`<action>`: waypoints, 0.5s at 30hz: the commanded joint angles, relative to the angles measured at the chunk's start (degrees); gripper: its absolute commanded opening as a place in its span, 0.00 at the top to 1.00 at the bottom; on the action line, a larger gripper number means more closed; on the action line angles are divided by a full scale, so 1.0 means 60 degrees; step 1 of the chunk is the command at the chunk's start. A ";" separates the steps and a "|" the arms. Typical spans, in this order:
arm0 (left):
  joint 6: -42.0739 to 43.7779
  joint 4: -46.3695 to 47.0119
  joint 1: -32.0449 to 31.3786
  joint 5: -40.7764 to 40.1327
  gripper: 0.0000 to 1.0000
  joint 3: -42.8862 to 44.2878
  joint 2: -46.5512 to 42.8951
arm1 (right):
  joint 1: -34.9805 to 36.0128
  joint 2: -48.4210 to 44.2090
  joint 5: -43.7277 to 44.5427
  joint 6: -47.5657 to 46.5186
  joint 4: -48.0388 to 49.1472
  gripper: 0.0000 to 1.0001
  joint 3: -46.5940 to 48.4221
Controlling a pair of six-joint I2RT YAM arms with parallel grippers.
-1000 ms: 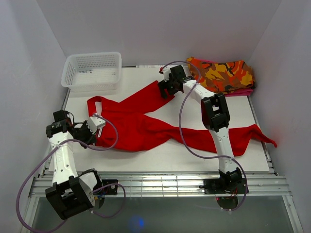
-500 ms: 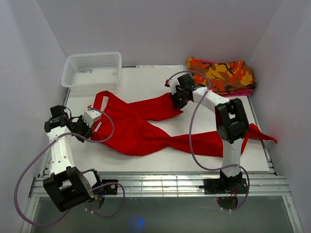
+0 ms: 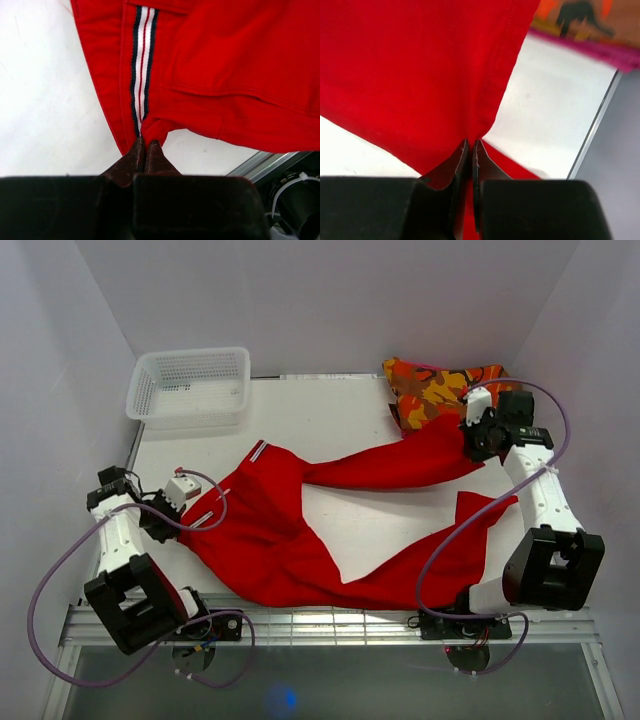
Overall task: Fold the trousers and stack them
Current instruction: Flatten the trousers out
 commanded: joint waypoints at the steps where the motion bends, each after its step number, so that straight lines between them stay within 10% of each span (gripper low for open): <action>1: 0.0438 0.0220 0.0805 -0.1179 1.00 -0.0104 0.0434 | -0.0548 -0.0503 0.0256 -0.1458 -0.0822 0.92 -0.0851; 5: 0.0819 -0.0025 0.1275 -0.1286 0.95 -0.0017 0.0933 | -0.0741 -0.0812 0.0183 -0.1811 -0.0837 0.92 -0.1642; 15: 0.0234 -0.1171 0.1407 0.2681 0.16 0.3013 0.1006 | -0.0843 -0.1485 0.0314 -0.2747 -0.0793 0.92 -0.2581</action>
